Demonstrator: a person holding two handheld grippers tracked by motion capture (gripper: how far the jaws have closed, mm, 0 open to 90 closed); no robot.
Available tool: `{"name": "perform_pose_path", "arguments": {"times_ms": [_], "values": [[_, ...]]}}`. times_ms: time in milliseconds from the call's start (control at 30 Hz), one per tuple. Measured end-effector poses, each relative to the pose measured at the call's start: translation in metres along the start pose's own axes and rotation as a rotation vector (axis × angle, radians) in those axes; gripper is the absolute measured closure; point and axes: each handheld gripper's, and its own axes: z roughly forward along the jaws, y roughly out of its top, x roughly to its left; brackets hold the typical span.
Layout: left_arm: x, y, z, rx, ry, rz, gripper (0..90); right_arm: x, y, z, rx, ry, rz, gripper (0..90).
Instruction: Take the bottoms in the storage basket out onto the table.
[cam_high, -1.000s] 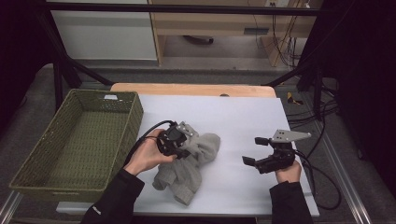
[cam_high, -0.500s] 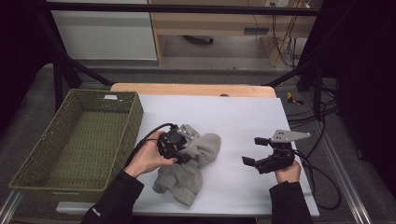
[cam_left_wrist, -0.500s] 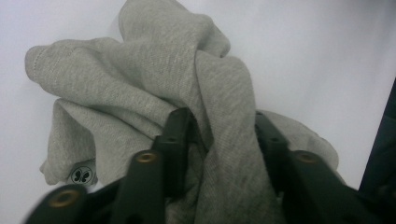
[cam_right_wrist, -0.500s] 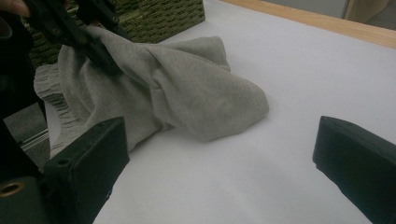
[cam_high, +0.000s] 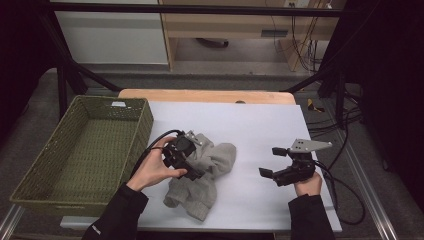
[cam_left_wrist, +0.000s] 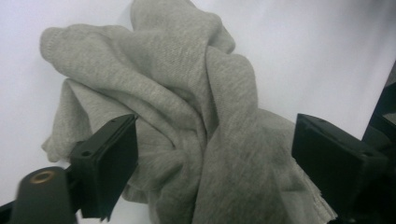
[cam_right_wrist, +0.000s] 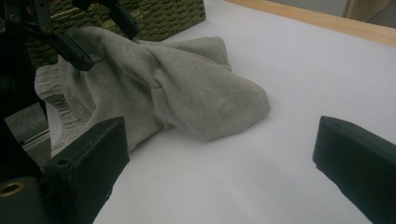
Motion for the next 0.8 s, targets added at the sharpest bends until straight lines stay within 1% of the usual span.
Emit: {"name": "perform_pose_path", "arguments": {"times_ms": [67, 200, 267, 333, 467, 533, 600, 800], "values": [[0.0, -0.001, -0.002, -0.004, 0.014, 0.001, 9.0, 0.0, 0.0, 0.0, 0.001, 0.0, 0.0, 4.1], [0.0, -0.003, -0.008, -0.017, 0.012, 0.0, 7.0, 0.0, 0.0, 0.0, -0.001, 0.001, -0.001, 4.1], [0.0, -0.004, -0.012, -0.024, 0.019, 0.005, 5.8, 0.0, 0.0, -0.001, -0.001, 0.002, -0.001, 4.1], [-0.001, -0.004, -0.016, -0.037, 0.014, 0.008, 5.5, 0.0, 0.0, -0.001, -0.002, 0.003, -0.001, 4.1], [-0.003, -0.005, -0.026, -0.06, 0.018, 0.011, 5.1, 0.0, 0.0, -0.001, -0.001, 0.002, -0.001, 4.1], [-0.003, -0.006, -0.031, -0.067, 0.026, 0.012, 4.6, 0.0, 0.0, -0.001, -0.003, 0.004, 0.001, 4.1], [-0.003, -0.007, -0.035, -0.074, 0.024, 0.019, 4.6, 0.0, 0.0, -0.001, -0.004, 0.005, 0.002, 4.1], [-0.004, -0.01, -0.048, -0.099, 0.04, 0.018, 4.6, 0.0, 0.001, -0.002, -0.006, 0.004, 0.002, 4.1]]}}
